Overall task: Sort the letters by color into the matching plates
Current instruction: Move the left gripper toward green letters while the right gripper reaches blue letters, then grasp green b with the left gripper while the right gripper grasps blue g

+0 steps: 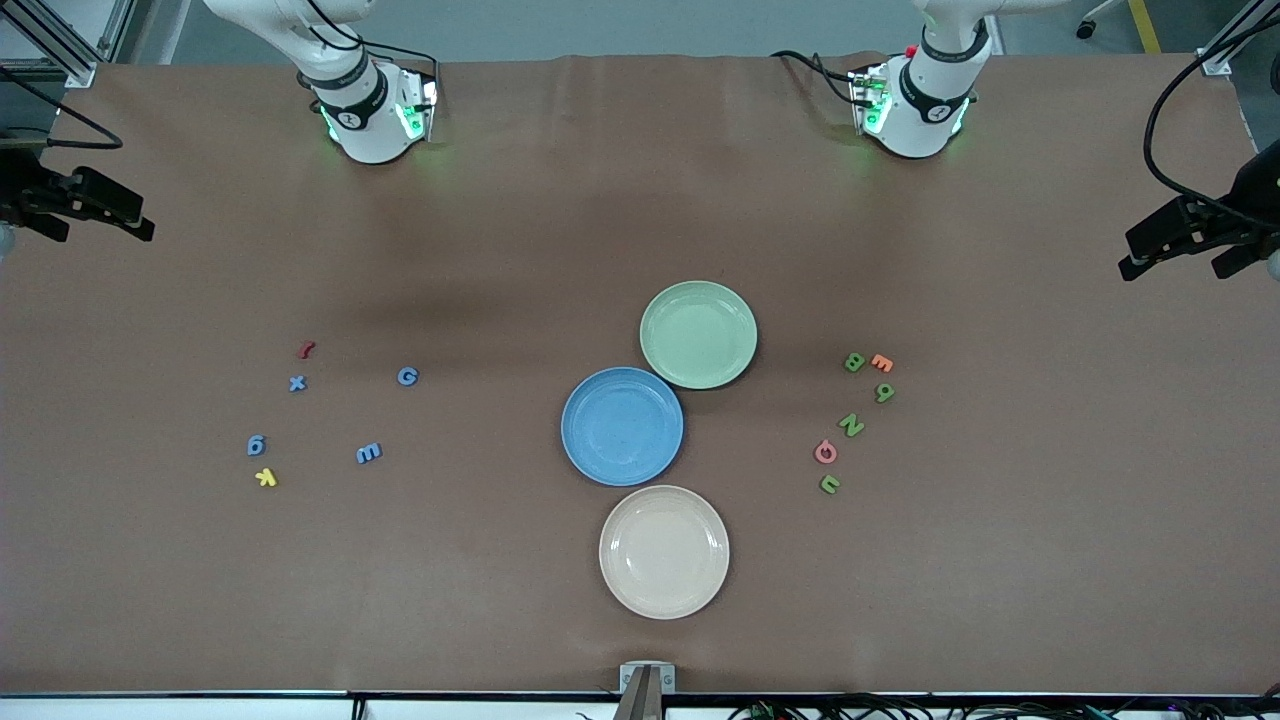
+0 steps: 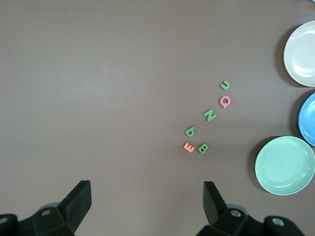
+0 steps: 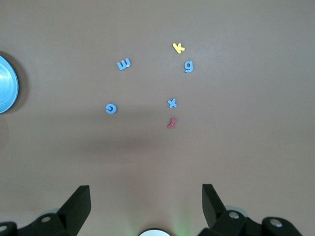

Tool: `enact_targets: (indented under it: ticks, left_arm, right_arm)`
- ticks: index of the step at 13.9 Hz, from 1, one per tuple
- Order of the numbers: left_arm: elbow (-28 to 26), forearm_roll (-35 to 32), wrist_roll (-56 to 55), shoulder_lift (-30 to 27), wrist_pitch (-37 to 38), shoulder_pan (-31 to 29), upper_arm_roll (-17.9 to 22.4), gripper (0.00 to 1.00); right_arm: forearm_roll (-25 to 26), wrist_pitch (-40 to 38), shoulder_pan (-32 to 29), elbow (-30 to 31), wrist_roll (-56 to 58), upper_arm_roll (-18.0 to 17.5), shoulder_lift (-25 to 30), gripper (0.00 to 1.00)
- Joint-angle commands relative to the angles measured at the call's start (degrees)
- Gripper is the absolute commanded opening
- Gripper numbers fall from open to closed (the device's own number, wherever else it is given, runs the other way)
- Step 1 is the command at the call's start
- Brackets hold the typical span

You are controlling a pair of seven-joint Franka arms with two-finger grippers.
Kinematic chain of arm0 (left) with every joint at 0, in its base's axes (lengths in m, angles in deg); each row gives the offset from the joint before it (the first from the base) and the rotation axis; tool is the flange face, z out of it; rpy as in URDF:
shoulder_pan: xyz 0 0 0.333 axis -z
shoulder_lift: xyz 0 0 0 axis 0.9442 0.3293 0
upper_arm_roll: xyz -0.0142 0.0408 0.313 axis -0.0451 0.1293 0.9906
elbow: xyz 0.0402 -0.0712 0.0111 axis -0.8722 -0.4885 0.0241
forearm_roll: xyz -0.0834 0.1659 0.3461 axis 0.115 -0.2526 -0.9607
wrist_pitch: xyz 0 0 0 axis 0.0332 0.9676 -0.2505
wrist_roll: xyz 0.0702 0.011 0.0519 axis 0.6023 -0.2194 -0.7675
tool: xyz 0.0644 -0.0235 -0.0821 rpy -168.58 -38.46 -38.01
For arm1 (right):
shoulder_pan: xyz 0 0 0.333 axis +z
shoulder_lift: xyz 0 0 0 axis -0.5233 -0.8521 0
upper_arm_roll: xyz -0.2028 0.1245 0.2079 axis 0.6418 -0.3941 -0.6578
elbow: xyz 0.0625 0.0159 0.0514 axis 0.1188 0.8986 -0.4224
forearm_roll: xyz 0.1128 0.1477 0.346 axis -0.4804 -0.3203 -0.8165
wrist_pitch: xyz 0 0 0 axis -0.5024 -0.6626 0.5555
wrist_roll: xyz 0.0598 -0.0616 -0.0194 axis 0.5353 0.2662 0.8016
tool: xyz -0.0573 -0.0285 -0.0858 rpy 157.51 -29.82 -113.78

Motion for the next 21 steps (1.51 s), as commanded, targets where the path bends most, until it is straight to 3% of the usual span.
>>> enact_targets:
  ticks: [1, 5, 7, 11, 16, 21]
  left_arm:
    - [-0.27, 0.91, -0.76, 0.85, 1.29, 0.24, -0.33, 1.00]
    - [-6.15, 3.71, -2.44, 3.23, -1.23, 1.82, -0.77, 1.00]
    - [-12.81, 3.72, -4.44, 3.23, -7.54, 3.23, -1.82, 1.00]
    - [-24.60, 2.75, -10.52, 4.72, -21.96, 3.41, -6.13, 1.00]
    - [-28.83, 0.30, -10.79, 12.10, -32.96, 4.99, -6.57, 1.00]
    - [-34.20, -0.93, -10.79, 17.19, -47.28, 5.87, -6.48, 0.99]
  right_arm:
    - [-1.06, 0.00, -0.34, -0.52, 0.29, 0.31, 1.07, 1.00]
    - [-0.18, 1.31, -2.44, -1.94, 0.37, 0.31, -4.45, 1.00]
    - [-1.14, 9.18, -4.55, -2.21, 0.64, 0.31, -10.59, 1.00]
    - [-0.79, 16.05, -5.88, -2.04, 1.69, 0.23, -18.95, 1.00]
    - [-0.97, 35.20, -6.50, 8.94, 2.48, 0.14, -24.41, 1.00]
    - [-1.06, 45.94, -7.02, 9.48, 10.55, 0.05, -32.50, 1.00]
